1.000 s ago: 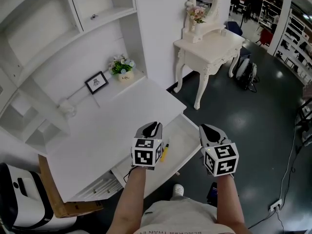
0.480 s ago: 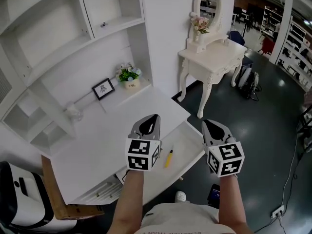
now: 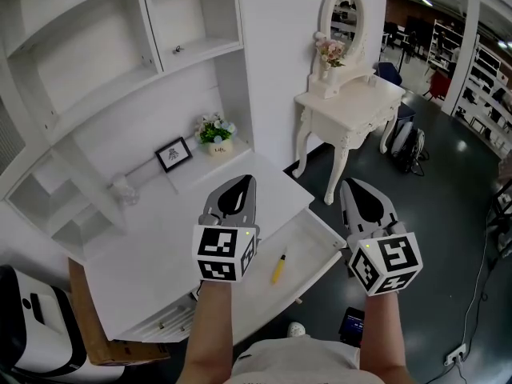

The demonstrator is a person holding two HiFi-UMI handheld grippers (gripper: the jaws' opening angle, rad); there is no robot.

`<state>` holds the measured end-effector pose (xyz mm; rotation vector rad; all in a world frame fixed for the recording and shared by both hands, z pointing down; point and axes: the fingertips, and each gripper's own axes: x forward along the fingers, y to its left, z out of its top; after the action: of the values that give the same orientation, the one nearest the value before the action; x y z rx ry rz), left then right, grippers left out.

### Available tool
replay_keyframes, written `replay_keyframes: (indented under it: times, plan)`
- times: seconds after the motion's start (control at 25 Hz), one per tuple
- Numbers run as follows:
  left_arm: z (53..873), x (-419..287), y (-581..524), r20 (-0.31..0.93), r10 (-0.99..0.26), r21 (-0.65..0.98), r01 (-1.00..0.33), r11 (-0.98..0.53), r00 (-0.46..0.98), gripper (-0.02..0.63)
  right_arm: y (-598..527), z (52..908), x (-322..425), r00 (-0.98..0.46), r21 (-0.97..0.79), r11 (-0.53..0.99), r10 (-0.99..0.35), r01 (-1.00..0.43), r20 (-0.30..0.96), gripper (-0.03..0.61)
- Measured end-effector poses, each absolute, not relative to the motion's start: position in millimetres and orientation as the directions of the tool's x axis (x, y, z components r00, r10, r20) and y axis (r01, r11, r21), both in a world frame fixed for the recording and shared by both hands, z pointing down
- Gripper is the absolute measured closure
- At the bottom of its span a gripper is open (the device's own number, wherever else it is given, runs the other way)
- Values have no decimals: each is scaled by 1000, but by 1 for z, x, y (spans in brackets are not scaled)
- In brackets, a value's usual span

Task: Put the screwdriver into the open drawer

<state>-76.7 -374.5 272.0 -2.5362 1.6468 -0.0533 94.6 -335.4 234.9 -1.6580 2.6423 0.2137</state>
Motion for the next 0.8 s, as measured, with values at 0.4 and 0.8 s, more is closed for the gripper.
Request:
replay_keyframes:
  times: [0.4, 0.8]
  plan:
    - [210, -97, -356, -186, -914, -163, -929, -334, 361, 604, -314, 179, 94, -477, 155, 453, -853, -878, -211, 572]
    - [174, -99, -344, -271, -897, -162, -935, -315, 350, 604, -307, 165, 99, -489, 233, 443, -847, -866, -207, 572]
